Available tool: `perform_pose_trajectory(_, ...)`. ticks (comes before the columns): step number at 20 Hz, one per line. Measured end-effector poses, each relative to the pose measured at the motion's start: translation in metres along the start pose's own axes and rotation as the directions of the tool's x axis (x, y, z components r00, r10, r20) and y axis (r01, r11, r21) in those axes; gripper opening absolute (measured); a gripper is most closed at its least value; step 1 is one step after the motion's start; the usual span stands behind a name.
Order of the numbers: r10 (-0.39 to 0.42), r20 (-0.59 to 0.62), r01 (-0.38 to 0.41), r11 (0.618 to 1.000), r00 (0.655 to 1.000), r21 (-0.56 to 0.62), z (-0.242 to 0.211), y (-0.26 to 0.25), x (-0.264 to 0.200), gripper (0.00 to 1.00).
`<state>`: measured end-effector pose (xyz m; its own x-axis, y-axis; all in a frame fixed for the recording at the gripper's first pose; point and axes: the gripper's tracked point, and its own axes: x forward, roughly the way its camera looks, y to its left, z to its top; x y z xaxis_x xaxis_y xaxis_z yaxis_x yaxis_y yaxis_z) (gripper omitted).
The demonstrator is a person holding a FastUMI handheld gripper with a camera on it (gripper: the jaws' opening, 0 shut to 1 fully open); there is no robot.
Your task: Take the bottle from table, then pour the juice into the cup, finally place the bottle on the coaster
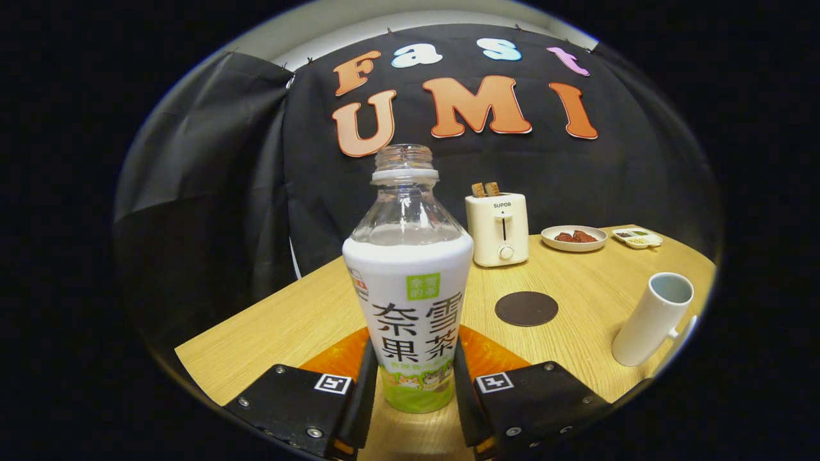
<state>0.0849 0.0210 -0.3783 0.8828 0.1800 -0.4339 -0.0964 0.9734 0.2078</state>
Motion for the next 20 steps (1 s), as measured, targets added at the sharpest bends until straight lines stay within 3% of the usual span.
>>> perform_pose_trajectory(4,0.044,0.02,-0.047,0.99,0.999,0.134,0.014,0.005,-0.007,0.55)
perform_pose_trajectory(9,0.069,0.028,-0.074,0.942,0.997,0.327,0.025,-0.001,-0.013,0.55)
perform_pose_trajectory(16,0.053,0.068,-0.083,0.809,0.996,0.582,0.023,-0.022,-0.015,0.55)
perform_pose_trajectory(20,0.044,0.103,-0.104,0.714,0.994,0.693,0.026,-0.036,-0.013,0.55)
